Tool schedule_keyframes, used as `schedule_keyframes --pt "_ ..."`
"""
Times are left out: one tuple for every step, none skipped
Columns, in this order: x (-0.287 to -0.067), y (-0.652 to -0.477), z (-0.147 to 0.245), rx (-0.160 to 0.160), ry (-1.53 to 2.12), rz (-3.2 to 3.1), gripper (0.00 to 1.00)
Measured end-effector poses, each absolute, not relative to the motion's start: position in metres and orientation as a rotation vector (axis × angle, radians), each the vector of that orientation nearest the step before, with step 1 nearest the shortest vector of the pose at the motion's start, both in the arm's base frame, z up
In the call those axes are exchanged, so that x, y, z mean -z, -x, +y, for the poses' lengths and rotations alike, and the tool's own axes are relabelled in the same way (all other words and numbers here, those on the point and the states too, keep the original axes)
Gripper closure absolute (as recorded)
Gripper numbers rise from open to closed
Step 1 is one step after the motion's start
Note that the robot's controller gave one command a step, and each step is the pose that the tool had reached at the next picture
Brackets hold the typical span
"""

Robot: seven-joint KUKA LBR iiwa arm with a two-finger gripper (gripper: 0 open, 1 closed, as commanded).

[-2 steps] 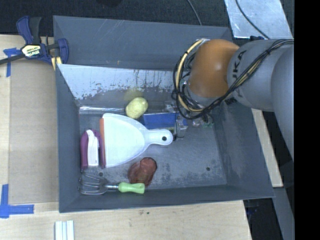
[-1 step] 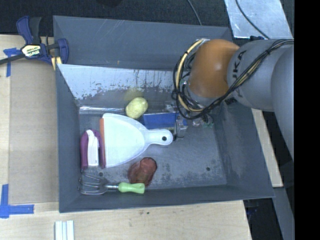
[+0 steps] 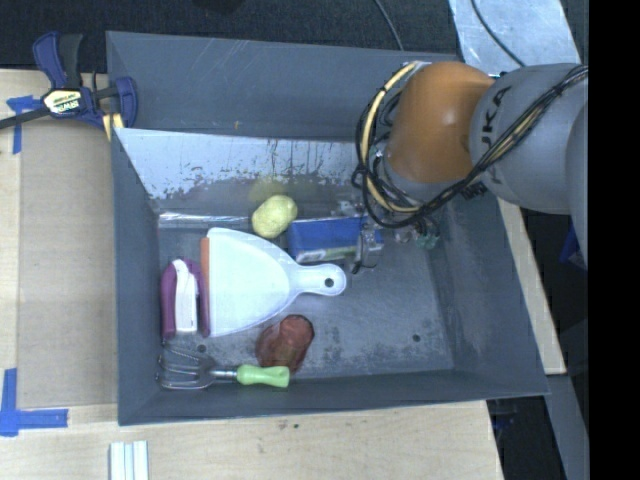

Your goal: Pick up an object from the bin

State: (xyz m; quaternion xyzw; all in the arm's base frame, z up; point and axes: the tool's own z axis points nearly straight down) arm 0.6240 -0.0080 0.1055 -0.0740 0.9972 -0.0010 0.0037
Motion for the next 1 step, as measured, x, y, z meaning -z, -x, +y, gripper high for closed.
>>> schedule_keyframes --pt "-0.1416 -0.6242 -0.0081 0.003 0.232 3.124 1.00"
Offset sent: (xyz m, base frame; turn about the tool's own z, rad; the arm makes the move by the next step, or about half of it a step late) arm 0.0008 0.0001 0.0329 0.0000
